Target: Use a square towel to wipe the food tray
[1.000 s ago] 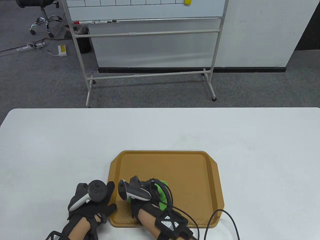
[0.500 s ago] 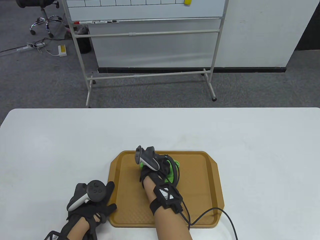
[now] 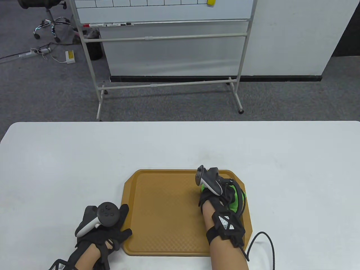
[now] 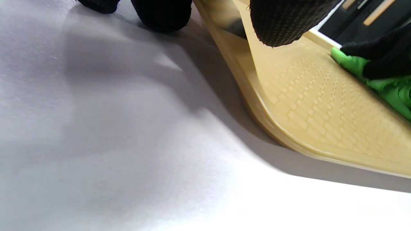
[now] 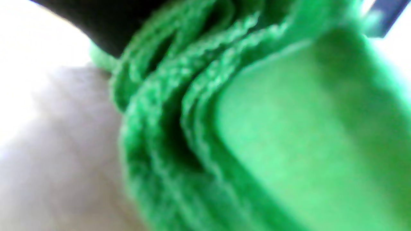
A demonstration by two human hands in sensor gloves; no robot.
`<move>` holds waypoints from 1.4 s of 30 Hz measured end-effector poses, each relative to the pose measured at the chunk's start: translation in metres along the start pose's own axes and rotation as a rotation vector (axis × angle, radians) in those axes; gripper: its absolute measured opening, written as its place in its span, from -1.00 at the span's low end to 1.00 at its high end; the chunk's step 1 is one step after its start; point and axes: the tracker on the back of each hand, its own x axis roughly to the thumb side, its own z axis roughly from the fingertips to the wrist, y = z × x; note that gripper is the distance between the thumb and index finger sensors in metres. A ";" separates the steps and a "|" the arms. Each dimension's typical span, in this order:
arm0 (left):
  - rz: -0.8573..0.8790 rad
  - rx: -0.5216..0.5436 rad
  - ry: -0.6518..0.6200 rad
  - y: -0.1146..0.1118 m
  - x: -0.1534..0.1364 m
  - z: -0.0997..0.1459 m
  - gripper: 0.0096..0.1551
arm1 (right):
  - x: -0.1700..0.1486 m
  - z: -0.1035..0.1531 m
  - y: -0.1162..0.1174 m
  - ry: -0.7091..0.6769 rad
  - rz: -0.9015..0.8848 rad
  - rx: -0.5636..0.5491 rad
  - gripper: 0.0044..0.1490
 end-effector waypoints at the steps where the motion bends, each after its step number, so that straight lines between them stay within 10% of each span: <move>1: 0.007 -0.001 0.000 0.000 0.000 0.000 0.03 | 0.001 0.004 0.001 -0.019 0.026 -0.010 -0.25; 17: -0.015 0.000 -0.008 0.000 0.000 0.000 0.06 | 0.021 0.116 0.028 -0.380 0.110 -0.002 -0.23; 29: -0.033 0.005 0.002 -0.001 0.001 0.000 0.06 | 0.100 0.117 0.016 -0.488 0.114 -0.055 -0.22; 42: -0.035 0.005 0.006 -0.001 0.001 0.000 0.05 | 0.120 0.039 -0.006 -0.287 -0.046 -0.054 -0.25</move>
